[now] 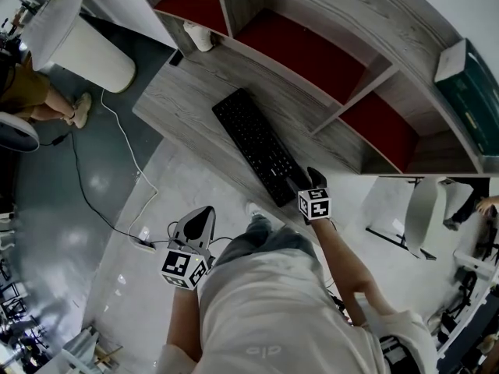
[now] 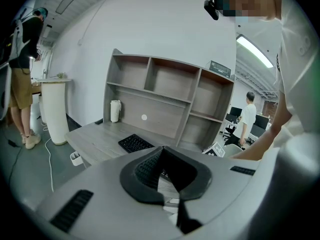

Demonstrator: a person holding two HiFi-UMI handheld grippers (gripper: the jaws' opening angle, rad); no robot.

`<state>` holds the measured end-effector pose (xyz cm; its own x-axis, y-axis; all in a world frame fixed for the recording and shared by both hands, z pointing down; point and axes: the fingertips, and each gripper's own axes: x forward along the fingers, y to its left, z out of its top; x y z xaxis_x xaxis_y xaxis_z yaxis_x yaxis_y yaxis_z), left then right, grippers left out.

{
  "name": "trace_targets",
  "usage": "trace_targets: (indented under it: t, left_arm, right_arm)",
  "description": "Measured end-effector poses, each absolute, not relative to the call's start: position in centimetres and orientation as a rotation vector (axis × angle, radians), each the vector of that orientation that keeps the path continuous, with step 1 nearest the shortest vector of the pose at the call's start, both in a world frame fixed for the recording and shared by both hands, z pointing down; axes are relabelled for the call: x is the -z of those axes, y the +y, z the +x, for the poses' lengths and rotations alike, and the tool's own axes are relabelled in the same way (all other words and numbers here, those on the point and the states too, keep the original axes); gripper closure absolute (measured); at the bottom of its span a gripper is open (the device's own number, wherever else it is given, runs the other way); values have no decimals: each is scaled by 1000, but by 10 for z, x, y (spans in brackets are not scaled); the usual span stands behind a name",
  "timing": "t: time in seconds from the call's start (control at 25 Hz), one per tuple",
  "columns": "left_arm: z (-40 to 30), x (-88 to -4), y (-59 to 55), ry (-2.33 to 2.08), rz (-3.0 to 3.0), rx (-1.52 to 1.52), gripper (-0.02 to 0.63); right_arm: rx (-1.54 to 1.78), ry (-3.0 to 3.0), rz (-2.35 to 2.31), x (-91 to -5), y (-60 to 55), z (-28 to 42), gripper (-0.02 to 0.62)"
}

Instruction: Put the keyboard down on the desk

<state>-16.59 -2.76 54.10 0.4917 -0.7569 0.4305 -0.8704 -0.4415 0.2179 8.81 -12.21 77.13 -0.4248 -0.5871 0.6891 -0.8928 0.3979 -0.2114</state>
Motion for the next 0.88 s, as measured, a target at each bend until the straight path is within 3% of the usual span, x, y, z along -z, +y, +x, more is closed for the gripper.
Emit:
trace_targets:
  t: [0.12, 0.52, 0.88]
  left_arm:
    - [-162, -538, -30, -1347, 2344, -373, 591]
    - [-125, -513, -47, -1315, 2453, -327, 591]
    - [-77, -461, -57, -1260, 2600, -177, 591]
  right_arm:
    - [-755, -2187, 1273, -747, -126, 88, 271]
    - [-636, -2371, 1290, -623, -123, 93, 527]
    - [-524, -2523, 1338, -497, -91, 115, 551]
